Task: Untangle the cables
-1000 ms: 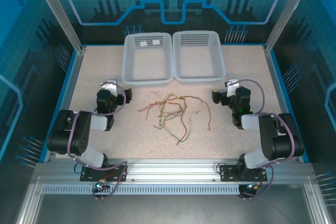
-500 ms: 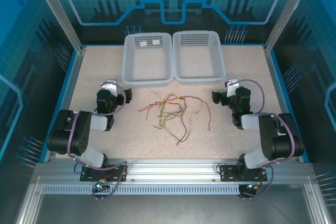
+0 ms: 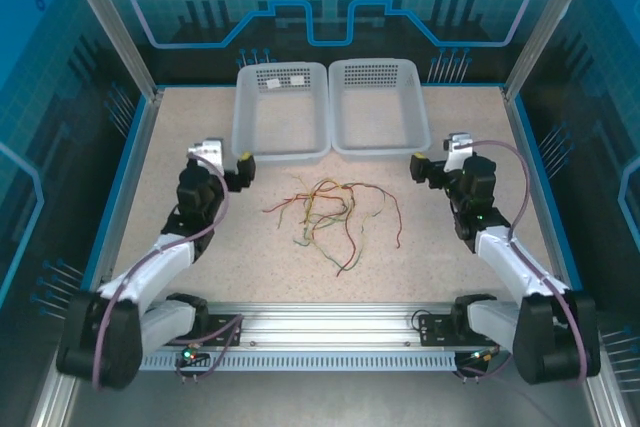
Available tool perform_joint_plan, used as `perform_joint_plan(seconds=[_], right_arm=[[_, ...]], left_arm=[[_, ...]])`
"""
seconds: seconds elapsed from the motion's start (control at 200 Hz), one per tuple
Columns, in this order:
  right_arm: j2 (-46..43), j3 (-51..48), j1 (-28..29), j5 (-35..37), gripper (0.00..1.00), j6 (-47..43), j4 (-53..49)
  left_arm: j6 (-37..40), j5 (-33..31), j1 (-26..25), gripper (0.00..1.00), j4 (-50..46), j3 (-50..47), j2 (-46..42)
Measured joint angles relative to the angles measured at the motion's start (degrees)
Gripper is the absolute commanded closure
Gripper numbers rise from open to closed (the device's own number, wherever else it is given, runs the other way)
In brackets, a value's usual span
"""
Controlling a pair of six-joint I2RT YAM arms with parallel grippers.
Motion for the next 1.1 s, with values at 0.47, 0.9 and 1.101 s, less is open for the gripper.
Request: perform_joint_plan(seconds=[0.47,0.9,1.101], right_arm=[[12.83,17.59,9.94,-3.04,0.32,-5.62,-35.98],[21.07,17.84,5.42,-8.15,0.36,-4.63,-37.92],[15.65,13.81,4.0,-9.18,0.36,-2.49,-34.32]], left_arm=[[-6.71,4.26,-33.92,0.31,-36.28,35.52,28.35],[-7.52,12.33,-41.2,0.28,-37.46,46.6,49.99],[-7.23,11.26,-41.53,0.3,-36.74,47.01,54.53]])
